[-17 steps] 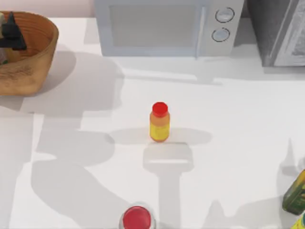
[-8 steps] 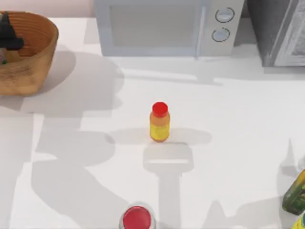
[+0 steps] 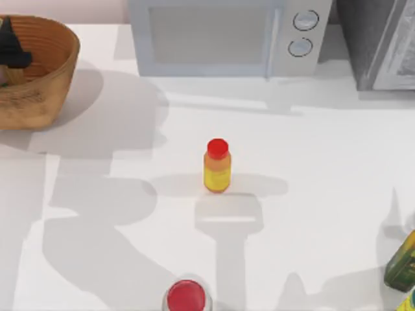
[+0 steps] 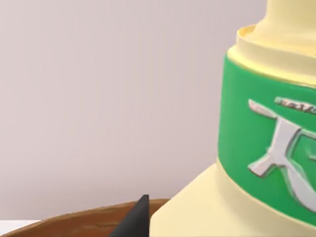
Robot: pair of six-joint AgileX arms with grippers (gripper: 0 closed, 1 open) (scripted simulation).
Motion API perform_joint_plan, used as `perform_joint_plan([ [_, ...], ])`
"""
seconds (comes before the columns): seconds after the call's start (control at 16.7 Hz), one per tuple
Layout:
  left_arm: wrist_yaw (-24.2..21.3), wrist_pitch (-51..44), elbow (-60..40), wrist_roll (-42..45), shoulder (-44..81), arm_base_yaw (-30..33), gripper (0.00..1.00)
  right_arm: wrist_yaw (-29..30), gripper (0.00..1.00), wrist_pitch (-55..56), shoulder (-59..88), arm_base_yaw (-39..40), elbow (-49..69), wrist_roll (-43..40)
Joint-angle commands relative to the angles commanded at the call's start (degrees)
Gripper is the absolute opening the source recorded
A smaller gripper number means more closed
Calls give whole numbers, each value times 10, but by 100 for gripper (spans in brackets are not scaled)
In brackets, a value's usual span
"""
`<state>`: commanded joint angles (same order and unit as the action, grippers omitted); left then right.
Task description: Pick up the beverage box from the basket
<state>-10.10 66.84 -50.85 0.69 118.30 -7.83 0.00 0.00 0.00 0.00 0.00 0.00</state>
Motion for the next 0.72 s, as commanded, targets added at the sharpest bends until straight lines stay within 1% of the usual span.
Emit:
perform_joint_plan([
  [0.48, 0, -2, 0, 2, -14, -4, 0, 0, 100, 0, 0, 0, 0, 0],
  [0.72, 1, -49, -17, 1, -36, -4, 0, 0, 100, 0, 0, 0, 0, 0],
])
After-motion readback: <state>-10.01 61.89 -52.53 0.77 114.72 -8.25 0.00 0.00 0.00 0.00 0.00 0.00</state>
